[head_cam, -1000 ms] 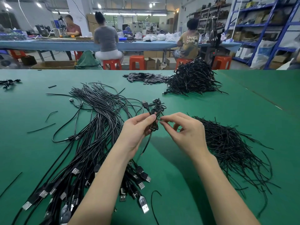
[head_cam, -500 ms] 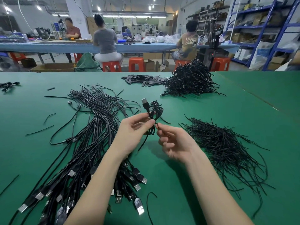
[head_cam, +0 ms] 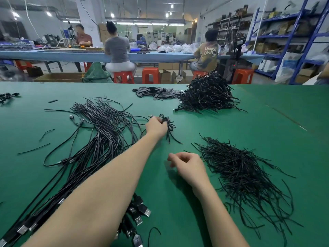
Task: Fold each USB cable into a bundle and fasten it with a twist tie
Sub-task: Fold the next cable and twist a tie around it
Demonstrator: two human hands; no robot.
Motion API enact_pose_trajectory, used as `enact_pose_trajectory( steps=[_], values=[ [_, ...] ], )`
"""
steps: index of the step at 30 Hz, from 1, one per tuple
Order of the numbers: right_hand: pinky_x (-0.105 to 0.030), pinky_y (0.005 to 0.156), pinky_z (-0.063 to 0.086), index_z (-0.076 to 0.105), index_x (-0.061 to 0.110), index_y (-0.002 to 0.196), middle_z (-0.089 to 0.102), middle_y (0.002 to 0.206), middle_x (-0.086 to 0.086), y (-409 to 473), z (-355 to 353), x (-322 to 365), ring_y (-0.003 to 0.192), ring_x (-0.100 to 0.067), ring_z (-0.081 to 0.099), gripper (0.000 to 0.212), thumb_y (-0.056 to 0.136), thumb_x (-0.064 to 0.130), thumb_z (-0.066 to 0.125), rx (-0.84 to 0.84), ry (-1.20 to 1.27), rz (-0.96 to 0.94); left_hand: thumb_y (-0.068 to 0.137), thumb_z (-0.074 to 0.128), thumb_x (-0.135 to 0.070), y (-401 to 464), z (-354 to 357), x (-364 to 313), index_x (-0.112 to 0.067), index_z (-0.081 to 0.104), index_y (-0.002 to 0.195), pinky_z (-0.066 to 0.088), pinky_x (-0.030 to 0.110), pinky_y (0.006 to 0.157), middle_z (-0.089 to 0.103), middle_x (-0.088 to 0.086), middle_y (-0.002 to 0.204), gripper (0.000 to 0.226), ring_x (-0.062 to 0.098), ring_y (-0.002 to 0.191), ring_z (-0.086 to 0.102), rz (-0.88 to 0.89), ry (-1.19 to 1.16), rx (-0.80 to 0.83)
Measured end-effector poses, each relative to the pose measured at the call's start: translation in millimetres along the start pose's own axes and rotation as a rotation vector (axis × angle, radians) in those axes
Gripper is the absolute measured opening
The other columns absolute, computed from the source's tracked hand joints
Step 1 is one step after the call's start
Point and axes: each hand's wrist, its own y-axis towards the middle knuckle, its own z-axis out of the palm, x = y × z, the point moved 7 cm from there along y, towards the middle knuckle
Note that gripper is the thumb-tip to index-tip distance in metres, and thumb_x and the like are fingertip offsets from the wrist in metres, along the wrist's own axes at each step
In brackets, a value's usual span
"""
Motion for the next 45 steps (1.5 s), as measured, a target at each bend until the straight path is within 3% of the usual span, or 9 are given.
enact_pose_trajectory(
  steps=[8,13,17,21,25,29,34,39,45],
  values=[
    [-0.023,0.051,0.035,0.073,0.031,0.069,0.062,0.055,0.014,4.5,1.8,-4.4,0.046,0.0,0.049,0.024,0.085,0.047,0.065,-0.015,-0.107,-0.015,0.1,0.047,-0.046,2.0,31.0,-9.4,-0.018,0.047,0.145,0.03,0.041,0.115,0.052,0.01,0.145,0.053,0.034,0.139,0.034,0.179,0.347,0.189],
    [-0.027,0.061,0.045,0.075,0.023,0.072,0.069,0.063,0.012,5.8,0.9,-4.8,0.057,-0.007,0.054,0.024,0.084,0.043,0.067,-0.02,-0.101,-0.005,0.097,0.057,-0.039,-41.5,3.8,-8.9,-0.015,0.062,0.122,0.036,0.038,0.11,0.06,0.009,0.131,0.036,0.028,0.126,0.048,0.255,0.218,0.115],
    [-0.035,0.068,0.051,0.074,0.015,0.076,0.066,0.064,0.002,2.1,0.9,-2.0,0.067,-0.027,0.062,0.028,0.087,0.038,0.065,0.004,-0.054,-0.014,0.094,0.059,-0.036,-101.7,-4.2,8.1,-0.023,0.07,0.101,0.047,0.031,0.096,0.071,-0.004,0.109,0.018,0.017,0.106,0.063,0.304,0.188,0.217],
    [-0.035,0.072,0.052,0.077,0.019,0.076,0.073,0.071,0.005,-0.7,-0.7,2.0,0.067,-0.015,0.061,0.02,0.087,0.034,0.069,0.033,-0.024,-0.009,0.095,0.057,-0.035,-123.1,-23.5,20.5,-0.024,0.066,0.098,0.05,0.036,0.093,0.068,-0.005,0.105,0.015,0.017,0.099,0.063,0.287,0.214,0.161],
    [-0.036,0.076,0.054,0.078,0.021,0.075,0.075,0.071,0.009,-4.4,0.0,4.8,0.059,-0.009,0.059,0.015,0.087,0.027,0.072,0.057,0.042,0.011,0.098,0.052,-0.033,-113.3,-57.1,15.7,-0.018,0.06,0.119,0.041,0.038,0.099,0.056,0.006,0.127,0.027,0.025,0.121,0.047,0.363,0.559,-0.072],
    [-0.036,0.078,0.057,0.077,0.024,0.073,0.075,0.072,0.012,-6.5,0.8,5.1,0.062,-0.011,0.06,0.017,0.086,0.031,0.07,0.048,-0.056,0.007,0.102,0.041,-0.034,-104.9,-56.0,43.4,-0.013,0.04,0.144,0.017,0.05,0.12,0.031,0.009,0.158,0.047,0.025,0.151,0.014,0.249,0.883,0.065],
    [-0.04,0.083,0.059,0.078,0.025,0.078,0.076,0.075,0.012,-5.6,1.1,5.1,0.074,-0.015,0.068,0.015,0.087,0.033,0.069,0.051,-0.093,0.008,0.103,0.041,-0.035,-102.3,-56.5,45.7,-0.014,0.051,0.133,0.016,0.055,0.12,0.047,0.007,0.139,0.039,0.026,0.133,0.043,0.237,0.859,0.048],
    [-0.035,0.079,0.057,0.078,0.025,0.078,0.076,0.075,0.013,-4.0,2.4,5.4,0.069,-0.01,0.064,0.016,0.087,0.033,0.068,0.051,-0.112,-0.006,0.102,0.045,-0.034,-110.6,-52.9,29.6,-0.015,0.062,0.124,0.019,0.051,0.118,0.05,0.008,0.129,0.034,0.026,0.124,0.047,0.354,0.833,-0.049],
    [-0.033,0.076,0.053,0.076,0.024,0.089,0.076,0.085,0.005,-5.4,3.5,12.1,0.068,-0.011,0.062,0.005,0.088,0.027,0.073,0.1,-0.032,-0.068,0.096,0.053,-0.018,-125.2,-50.6,-14.6,-0.023,0.074,0.109,0.047,0.028,0.093,0.061,0.001,0.113,0.025,0.017,0.091,0.064,0.433,0.243,0.051]
  ],
)
